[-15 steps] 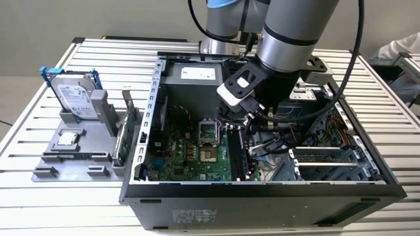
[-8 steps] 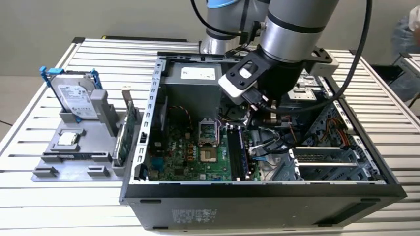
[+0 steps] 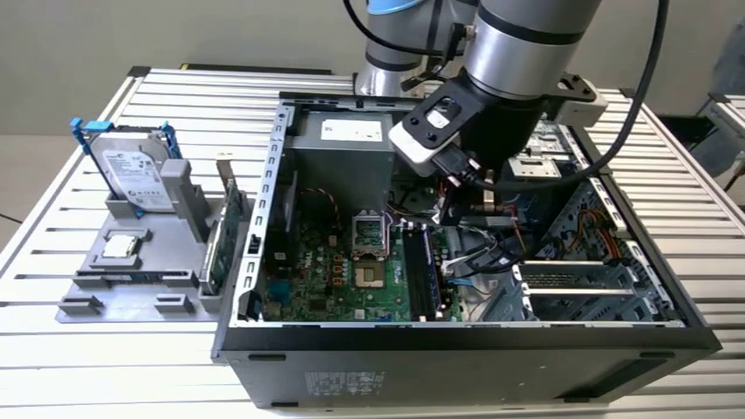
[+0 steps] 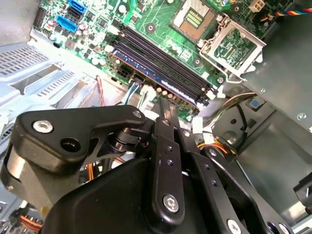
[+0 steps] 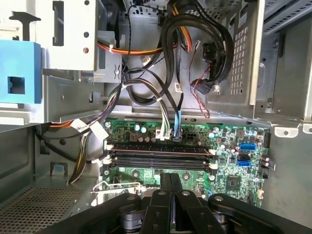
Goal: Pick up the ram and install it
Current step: 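Press down the ram until it locks into place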
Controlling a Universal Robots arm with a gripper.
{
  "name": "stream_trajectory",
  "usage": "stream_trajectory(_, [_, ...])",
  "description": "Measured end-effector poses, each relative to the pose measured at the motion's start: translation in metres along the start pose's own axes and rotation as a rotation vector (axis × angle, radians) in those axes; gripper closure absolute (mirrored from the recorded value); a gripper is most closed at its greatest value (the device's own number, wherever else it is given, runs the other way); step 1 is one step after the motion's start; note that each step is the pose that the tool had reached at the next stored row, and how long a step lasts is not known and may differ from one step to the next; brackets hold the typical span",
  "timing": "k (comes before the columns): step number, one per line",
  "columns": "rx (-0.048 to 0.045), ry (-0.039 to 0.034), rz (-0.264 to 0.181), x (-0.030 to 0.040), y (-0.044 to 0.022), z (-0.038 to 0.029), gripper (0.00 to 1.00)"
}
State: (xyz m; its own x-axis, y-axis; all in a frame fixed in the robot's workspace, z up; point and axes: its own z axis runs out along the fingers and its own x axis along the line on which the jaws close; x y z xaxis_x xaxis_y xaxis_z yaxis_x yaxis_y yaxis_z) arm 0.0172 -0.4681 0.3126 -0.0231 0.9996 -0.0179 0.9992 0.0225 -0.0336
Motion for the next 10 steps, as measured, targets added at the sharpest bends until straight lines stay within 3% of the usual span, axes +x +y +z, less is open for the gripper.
stream_trajectory(10, [0.0, 0.0, 0.0, -0.0001, -0.0002, -0.005, 1.0])
